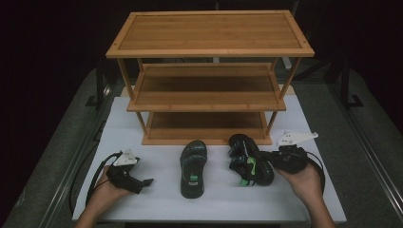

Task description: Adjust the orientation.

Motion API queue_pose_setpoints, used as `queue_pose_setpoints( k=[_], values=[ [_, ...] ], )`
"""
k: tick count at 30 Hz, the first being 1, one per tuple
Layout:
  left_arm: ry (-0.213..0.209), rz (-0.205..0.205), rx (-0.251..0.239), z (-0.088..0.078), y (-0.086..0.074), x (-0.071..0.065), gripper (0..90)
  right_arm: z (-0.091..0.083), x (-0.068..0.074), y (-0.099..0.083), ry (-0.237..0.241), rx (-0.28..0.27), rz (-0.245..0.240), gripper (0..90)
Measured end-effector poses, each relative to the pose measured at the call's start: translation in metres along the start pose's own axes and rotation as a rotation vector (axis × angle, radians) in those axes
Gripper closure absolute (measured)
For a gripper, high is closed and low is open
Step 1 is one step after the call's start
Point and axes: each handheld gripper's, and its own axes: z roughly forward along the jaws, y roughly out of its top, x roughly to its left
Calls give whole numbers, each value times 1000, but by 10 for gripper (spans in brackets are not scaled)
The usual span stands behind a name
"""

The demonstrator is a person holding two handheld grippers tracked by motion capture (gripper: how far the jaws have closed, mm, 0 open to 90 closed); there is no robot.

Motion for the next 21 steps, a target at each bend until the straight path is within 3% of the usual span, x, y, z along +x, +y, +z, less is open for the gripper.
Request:
queue_pose_setpoints(
  k=[13,21],
  values=[
    [-2,0,3,0,0,0,0,-1,-23,-13,-21,-29,71,898],
    [-3,-2,4,0,0,0,0,2,-41,-25,-54,-9,120,898]
  ],
)
